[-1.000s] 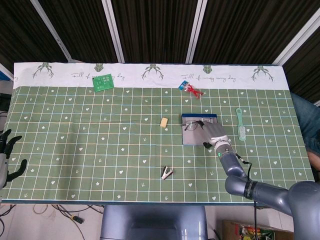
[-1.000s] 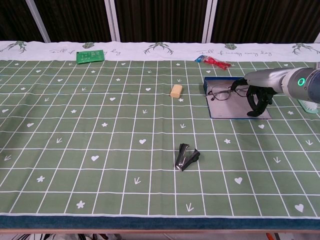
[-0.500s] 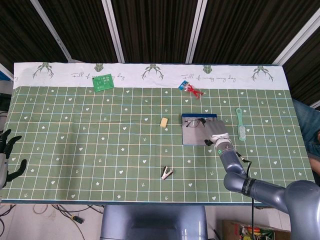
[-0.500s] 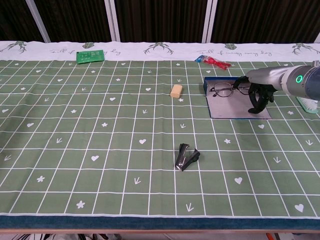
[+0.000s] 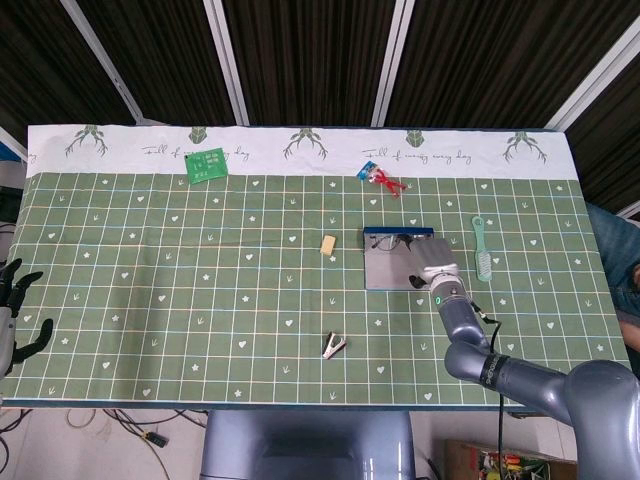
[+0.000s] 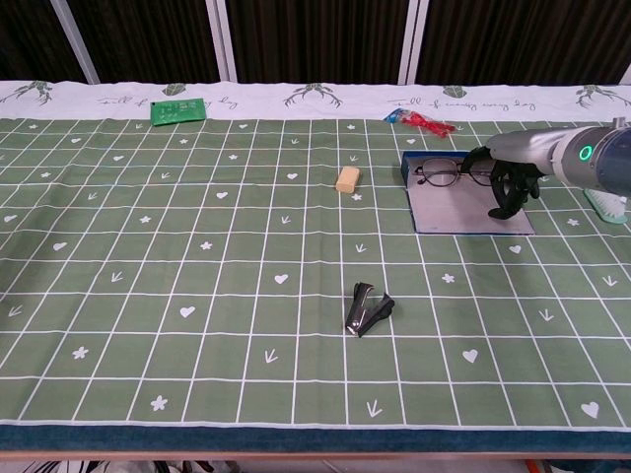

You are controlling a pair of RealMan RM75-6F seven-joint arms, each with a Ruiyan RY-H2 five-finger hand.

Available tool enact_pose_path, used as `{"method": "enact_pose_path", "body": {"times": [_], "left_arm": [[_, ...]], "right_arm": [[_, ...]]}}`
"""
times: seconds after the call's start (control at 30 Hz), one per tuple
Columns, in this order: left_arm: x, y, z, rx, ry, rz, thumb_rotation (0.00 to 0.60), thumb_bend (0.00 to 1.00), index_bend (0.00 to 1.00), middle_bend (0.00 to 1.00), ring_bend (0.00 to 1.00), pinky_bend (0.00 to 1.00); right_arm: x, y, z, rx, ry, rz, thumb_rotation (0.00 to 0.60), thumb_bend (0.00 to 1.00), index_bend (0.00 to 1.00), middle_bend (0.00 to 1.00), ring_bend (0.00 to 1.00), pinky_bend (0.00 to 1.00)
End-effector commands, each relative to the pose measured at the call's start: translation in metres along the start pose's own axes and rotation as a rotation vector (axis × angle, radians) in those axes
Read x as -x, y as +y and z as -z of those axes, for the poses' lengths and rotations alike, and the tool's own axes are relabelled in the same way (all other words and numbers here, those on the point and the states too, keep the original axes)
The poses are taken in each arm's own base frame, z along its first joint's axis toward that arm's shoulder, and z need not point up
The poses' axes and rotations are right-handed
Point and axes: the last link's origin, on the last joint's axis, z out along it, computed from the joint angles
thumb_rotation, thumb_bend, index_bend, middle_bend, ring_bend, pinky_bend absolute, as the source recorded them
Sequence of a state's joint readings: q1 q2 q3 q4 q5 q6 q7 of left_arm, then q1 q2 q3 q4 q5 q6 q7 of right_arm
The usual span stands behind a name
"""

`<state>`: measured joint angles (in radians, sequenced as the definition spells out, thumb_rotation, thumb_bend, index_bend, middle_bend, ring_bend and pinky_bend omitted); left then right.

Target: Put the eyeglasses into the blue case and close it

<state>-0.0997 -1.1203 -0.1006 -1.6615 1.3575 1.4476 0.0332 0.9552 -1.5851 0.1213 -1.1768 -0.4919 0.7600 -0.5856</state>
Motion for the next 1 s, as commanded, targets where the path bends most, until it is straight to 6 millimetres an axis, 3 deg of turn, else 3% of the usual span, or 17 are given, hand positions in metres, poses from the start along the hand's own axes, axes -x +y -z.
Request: {"method": "enact_pose_path", "body": {"times": [0.03, 0.27, 0.43, 0.53, 0.67, 0.8, 1.0], "left_arm": [[0.000, 0.000, 0.000, 0.000, -0.001, 0.000, 0.600, 0.38, 0.15, 0.00, 0.00, 0.00], [0.001, 0.000, 0.000, 0.000, -0.005, -0.001, 0.600, 0.38, 0.15, 0.00, 0.00, 0.00], [0.001, 0.000, 0.000, 0.000, -0.006, -0.002, 0.600, 0.38, 0.15, 0.00, 0.00, 0.00], [0.001, 0.000, 0.001, -0.001, -0.008, -0.003, 0.600, 0.38, 0.15, 0.00, 0.00, 0.00], [0.002, 0.000, 0.001, -0.002, -0.011, -0.006, 0.600, 0.38, 0.15, 0.00, 0.00, 0.00], [0.001, 0.001, 0.001, -0.002, -0.007, -0.006, 0.600, 0.38, 0.15, 0.00, 0.00, 0.00], [0.002, 0.001, 0.001, -0.003, -0.009, -0.009, 0.600, 0.38, 0.15, 0.00, 0.00, 0.00]], "right_arm": [[-0.002, 0.000, 0.001, -0.003, 0.006, -0.010, 0.600, 0.42, 0.12, 0.57, 0.60, 0.53], [-0.007, -0.001, 0.014, -0.029, 0.027, -0.020, 0.600, 0.42, 0.12, 0.57, 0.60, 0.53], [-0.010, -0.003, 0.029, -0.064, 0.055, -0.034, 0.600, 0.38, 0.11, 0.51, 0.56, 0.53], [-0.010, -0.002, 0.040, -0.089, 0.084, -0.030, 0.600, 0.25, 0.16, 0.43, 0.50, 0.40], [-0.004, 0.001, 0.051, -0.121, 0.190, 0.006, 0.600, 0.17, 0.21, 0.32, 0.37, 0.26], [0.008, 0.004, 0.057, -0.144, 0.262, 0.001, 0.600, 0.13, 0.21, 0.24, 0.27, 0.22], [0.021, 0.008, 0.057, -0.153, 0.285, -0.008, 0.600, 0.12, 0.23, 0.24, 0.27, 0.22]]}}
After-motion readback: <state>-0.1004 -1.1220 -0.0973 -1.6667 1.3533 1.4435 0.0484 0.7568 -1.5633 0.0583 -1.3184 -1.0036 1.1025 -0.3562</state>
